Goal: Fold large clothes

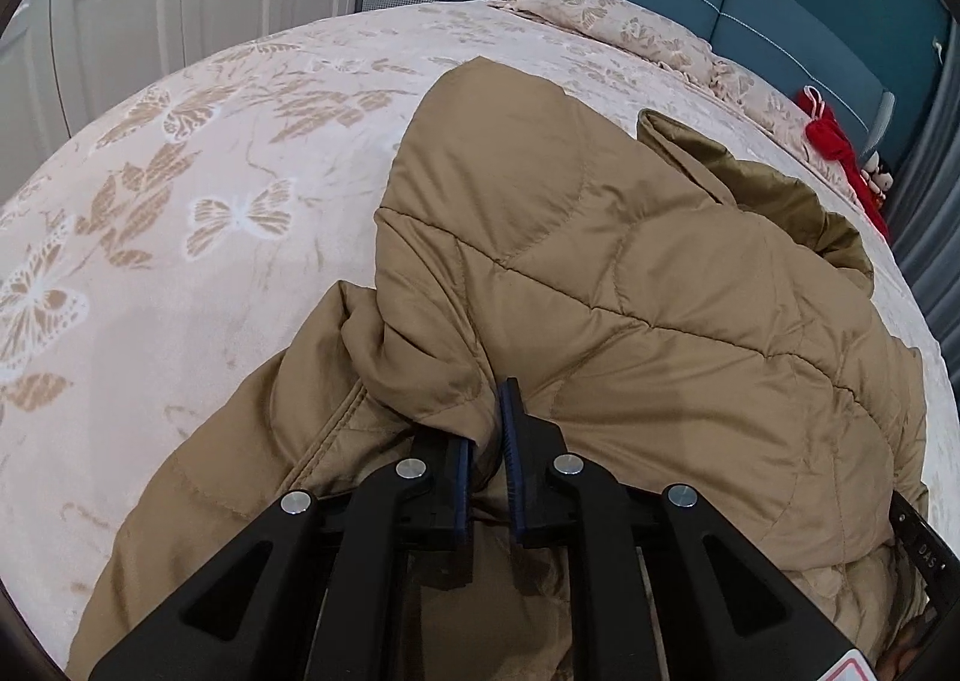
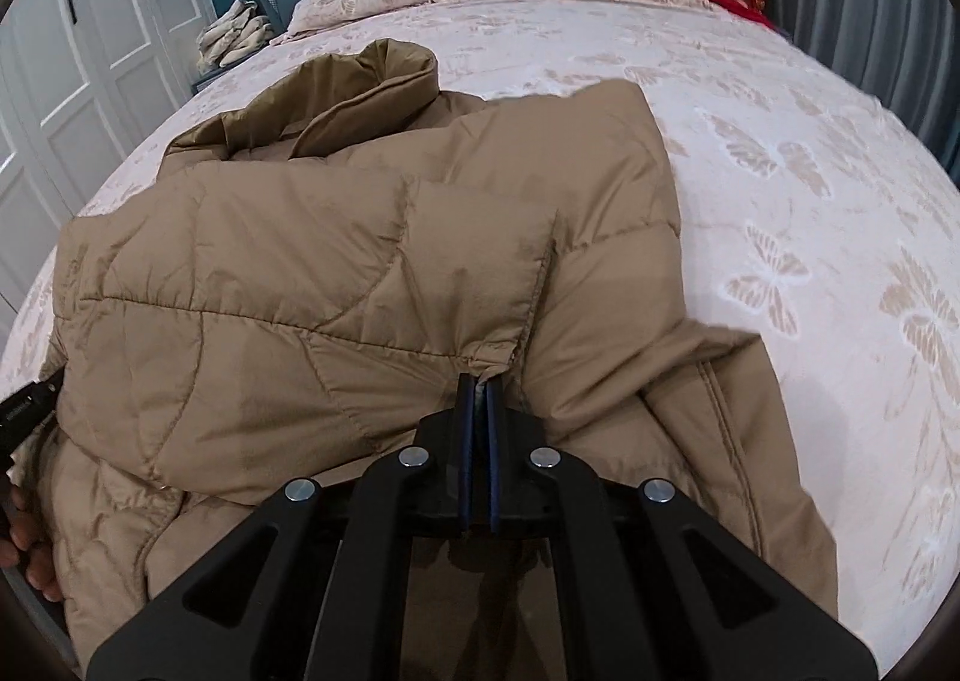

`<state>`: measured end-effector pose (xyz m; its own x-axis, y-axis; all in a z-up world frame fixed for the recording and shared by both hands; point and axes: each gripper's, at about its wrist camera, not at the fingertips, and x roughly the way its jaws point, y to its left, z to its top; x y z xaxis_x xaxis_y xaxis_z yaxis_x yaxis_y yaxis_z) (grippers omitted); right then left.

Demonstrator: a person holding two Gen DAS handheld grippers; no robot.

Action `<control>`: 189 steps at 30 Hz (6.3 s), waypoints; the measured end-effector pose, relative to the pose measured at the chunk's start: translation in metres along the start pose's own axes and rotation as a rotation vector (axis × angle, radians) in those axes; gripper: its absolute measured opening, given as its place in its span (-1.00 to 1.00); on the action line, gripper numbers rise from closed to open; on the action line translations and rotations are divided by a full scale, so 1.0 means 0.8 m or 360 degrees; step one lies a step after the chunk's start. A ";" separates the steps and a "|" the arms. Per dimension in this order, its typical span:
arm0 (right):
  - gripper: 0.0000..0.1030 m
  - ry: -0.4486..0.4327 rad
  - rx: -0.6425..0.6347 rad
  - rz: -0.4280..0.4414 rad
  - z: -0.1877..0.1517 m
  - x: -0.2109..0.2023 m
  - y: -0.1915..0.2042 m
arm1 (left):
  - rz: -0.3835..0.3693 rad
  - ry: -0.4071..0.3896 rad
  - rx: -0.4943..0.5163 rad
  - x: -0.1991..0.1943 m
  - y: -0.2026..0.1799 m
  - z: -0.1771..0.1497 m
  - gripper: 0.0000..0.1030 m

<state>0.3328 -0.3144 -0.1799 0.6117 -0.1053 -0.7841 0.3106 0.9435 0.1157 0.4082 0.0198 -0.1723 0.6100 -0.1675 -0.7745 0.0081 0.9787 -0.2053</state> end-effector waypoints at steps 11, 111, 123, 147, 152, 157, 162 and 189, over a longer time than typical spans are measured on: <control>-0.67 0.0085 0.0330 0.0142 -0.025 -0.105 -0.059 | -0.0106 0.0063 -0.0002 -0.106 0.039 0.024 -0.05; -0.98 0.0038 0.0239 0.0326 0.117 0.102 0.040 | -0.0154 0.0203 0.0296 0.125 -0.157 0.109 -0.77; -0.99 -0.0051 0.0067 0.0152 0.102 0.103 0.059 | -0.0036 0.0014 0.0411 0.130 -0.171 0.087 -0.76; -0.58 -0.0139 0.0168 0.0182 0.270 -0.012 0.032 | 0.0081 -0.0068 0.0443 0.044 -0.171 0.281 -0.35; -0.58 -0.0052 0.0449 0.0223 0.326 0.067 0.038 | 0.0137 0.0130 0.0247 0.114 -0.193 0.315 -0.34; -0.61 0.0114 0.0267 0.0101 0.295 0.131 0.068 | 0.0189 0.0280 0.0333 0.172 -0.198 0.272 -0.34; -0.62 0.0139 0.0037 0.0081 0.242 0.131 0.083 | 0.0116 0.0302 0.0384 0.179 -0.186 0.224 -0.34; -0.67 -0.0075 -0.0169 0.0038 0.154 0.148 0.084 | 0.0247 -0.0154 0.0564 0.181 -0.186 0.132 -0.33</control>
<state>0.5156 -0.3021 -0.1896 0.6526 -0.0946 -0.7518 0.2181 0.9736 0.0668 0.5789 -0.1373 -0.1910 0.6970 -0.0188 -0.7168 0.1726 0.9747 0.1422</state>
